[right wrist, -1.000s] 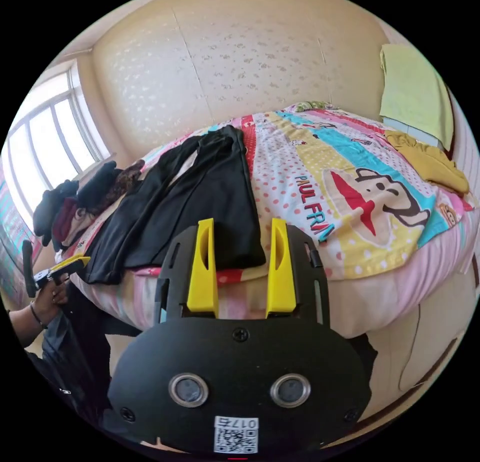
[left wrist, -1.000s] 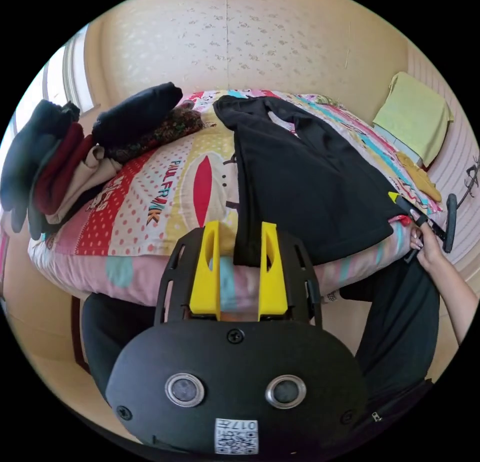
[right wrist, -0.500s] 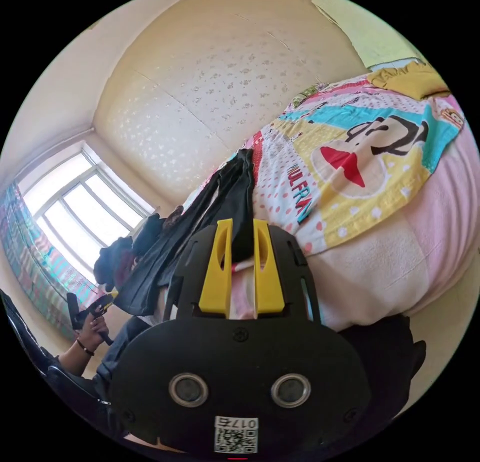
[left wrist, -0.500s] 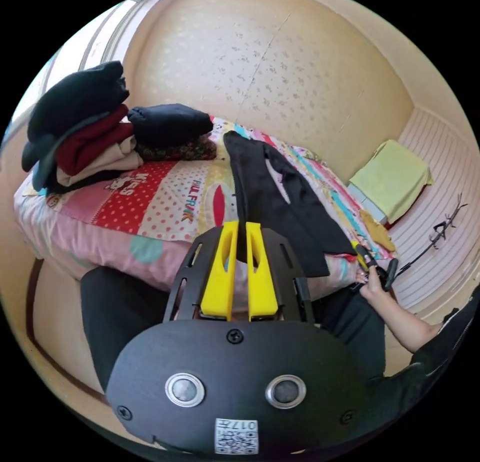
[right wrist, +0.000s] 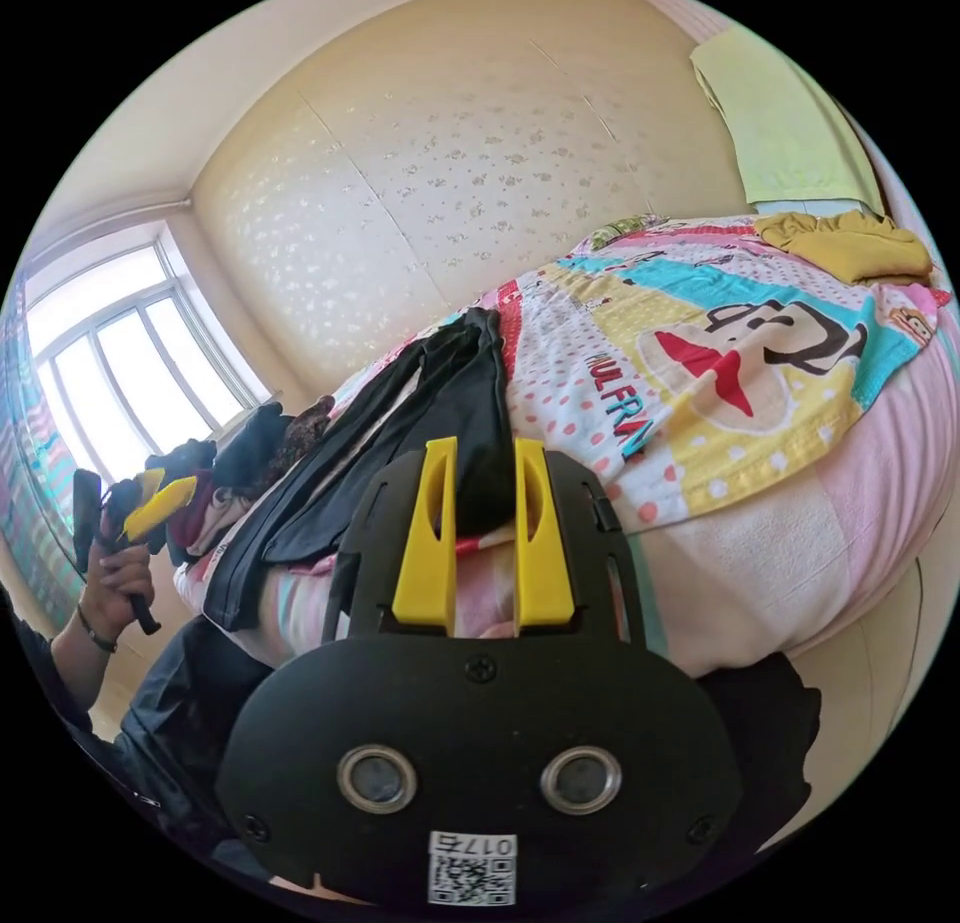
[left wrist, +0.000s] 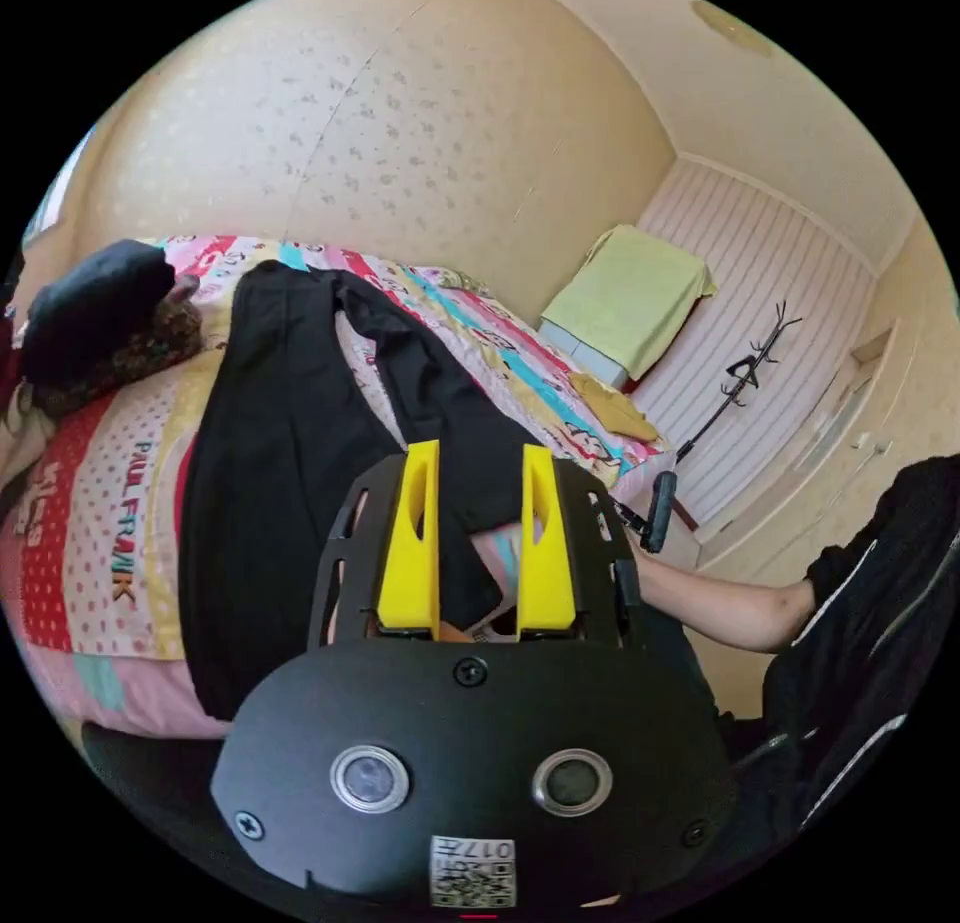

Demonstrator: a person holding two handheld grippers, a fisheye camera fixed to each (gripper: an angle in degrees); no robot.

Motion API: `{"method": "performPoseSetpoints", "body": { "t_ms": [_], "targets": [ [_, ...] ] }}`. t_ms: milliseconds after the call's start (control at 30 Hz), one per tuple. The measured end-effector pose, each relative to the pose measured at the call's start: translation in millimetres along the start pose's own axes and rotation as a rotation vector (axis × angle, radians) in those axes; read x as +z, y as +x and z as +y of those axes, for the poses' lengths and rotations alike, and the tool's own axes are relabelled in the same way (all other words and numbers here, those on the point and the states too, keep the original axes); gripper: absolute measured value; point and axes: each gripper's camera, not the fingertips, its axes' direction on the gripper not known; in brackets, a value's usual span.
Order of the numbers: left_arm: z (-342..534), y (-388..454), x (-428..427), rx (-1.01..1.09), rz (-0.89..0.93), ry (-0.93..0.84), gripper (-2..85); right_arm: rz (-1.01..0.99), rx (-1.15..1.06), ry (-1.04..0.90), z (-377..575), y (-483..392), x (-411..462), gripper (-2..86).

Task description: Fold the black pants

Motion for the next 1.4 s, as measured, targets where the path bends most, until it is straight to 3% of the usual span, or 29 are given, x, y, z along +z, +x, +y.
{"method": "performPoseSetpoints", "body": {
  "t_ms": [67, 167, 233, 367, 567, 700, 933, 1100, 1200, 1300, 1400],
  "targets": [
    [-15.8, -11.0, 32.6, -0.074, 0.076, 0.025, 12.6, -0.007, -0.004, 0.001, 1.2, 1.8, -7.6, 9.0],
    [-24.4, -23.5, 80.2, -0.18, -0.198, -0.064, 12.8, -0.038, 0.0, 0.006, 2.9, 6.9, -17.1, 8.9],
    [-21.5, -21.9, 120.0, -0.113, -0.394, -0.291, 13.3, -0.057, 0.005, 0.008, 3.8, 10.2, -22.1, 8.9],
    [-11.9, 6.9, 121.5, 0.0, -0.495, -0.277, 12.7, -0.063, -0.002, 0.009, 5.2, 12.0, -29.6, 8.8],
    [1.2, -6.8, 97.6, -0.248, -0.26, -0.094, 13.4, -0.019, -0.001, 0.017, 6.5, 9.3, -34.0, 7.5],
    [4.0, -27.8, 95.0, -0.345, -0.256, -0.087, 3.8, -0.037, 0.005, 0.02, 7.3, 10.5, -37.4, 6.4],
    [-5.0, -22.7, 86.7, -0.304, -0.035, -0.093, -0.2, -0.024, -0.034, 0.01, 6.9, -5.5, -54.2, 3.2],
    [-8.7, -8.3, 78.3, -0.274, -0.033, -0.106, -0.4, 0.011, -0.039, -0.023, -6.8, -27.0, -72.0, 2.2],
    [-11.8, 4.3, 67.6, -0.272, 0.002, -0.091, -0.5, -0.1, 0.0, 0.01, -33.1, -33.7, -94.1, 2.2],
    [-15.2, 23.2, 56.9, -0.247, 0.032, -0.087, -0.5, -0.089, -0.076, 0.066, -66.3, -51.4, -129.6, 2.2],
    [-7.5, 46.5, 51.4, -0.186, 0.034, -0.08, -0.5, -0.017, -0.188, -0.024, -76.2, -68.5, -138.3, 2.4]
  ]
}}
